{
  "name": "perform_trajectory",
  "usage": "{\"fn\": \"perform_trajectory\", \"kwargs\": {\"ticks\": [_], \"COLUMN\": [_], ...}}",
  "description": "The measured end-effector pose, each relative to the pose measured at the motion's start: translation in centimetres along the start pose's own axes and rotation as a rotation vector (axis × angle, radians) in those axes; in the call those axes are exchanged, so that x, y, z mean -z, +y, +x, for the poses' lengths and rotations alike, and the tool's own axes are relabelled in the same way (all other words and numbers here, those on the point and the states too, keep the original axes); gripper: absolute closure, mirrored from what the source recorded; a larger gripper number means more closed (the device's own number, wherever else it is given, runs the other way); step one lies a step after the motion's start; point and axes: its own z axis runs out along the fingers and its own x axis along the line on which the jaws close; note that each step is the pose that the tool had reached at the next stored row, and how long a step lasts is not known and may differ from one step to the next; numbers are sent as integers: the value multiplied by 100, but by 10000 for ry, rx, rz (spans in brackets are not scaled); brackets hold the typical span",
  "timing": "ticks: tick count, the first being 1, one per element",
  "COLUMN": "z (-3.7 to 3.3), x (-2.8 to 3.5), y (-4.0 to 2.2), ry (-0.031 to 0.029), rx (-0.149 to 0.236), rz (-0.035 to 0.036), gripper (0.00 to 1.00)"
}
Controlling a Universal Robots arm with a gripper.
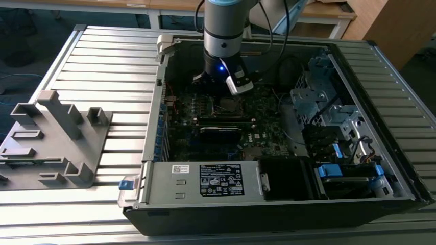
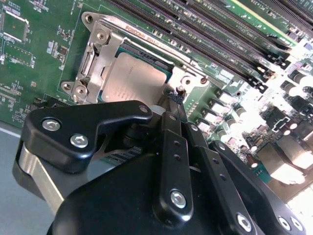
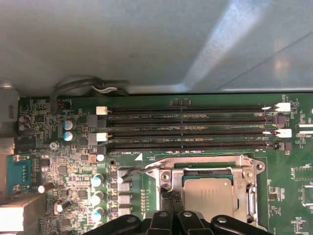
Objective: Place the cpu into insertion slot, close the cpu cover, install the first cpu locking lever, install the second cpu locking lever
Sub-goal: 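Close the cpu cover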
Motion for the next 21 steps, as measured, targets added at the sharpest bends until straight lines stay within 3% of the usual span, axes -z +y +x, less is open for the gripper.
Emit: {"fn": "perform_trajectory", "kwargs": {"ticks": [11,21], "z": [0,-1], "x": [2,104], "y": [1,2], "ry": [-3,-1], "rx": [0,0], "rz": [-5,-1], "gripper": [89,89]}}
